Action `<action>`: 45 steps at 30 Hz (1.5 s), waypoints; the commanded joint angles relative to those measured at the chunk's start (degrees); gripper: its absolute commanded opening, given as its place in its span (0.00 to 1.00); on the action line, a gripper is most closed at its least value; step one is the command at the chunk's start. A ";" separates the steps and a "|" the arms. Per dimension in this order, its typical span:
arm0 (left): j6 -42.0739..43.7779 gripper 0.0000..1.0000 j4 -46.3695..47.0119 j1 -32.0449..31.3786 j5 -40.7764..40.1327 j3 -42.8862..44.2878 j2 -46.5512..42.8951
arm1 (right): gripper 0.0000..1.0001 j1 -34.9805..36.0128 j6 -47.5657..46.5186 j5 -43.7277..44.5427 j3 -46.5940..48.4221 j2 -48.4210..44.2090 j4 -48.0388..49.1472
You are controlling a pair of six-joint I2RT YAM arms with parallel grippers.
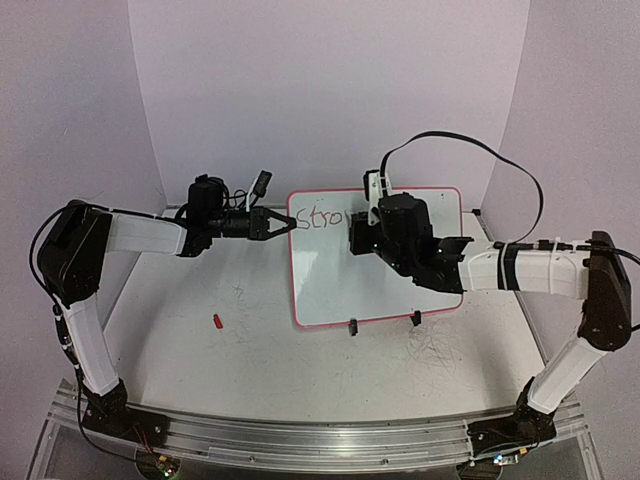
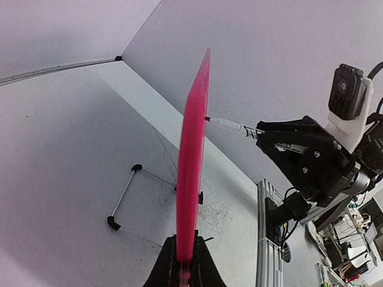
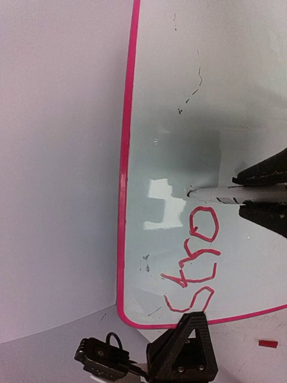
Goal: Write a sentence on the whiteboard
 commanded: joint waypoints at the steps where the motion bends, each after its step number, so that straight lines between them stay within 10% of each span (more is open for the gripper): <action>1: 0.00 0.00 1.06 -0.85 0.77 0.18 -2.26 | 0.00 0.01 -0.58 1.39 1.91 0.47 1.52; 45: 0.17 0.00 1.06 -1.45 0.77 0.02 -2.34 | 0.00 1.23 2.25 2.88 -0.03 -0.15 -0.15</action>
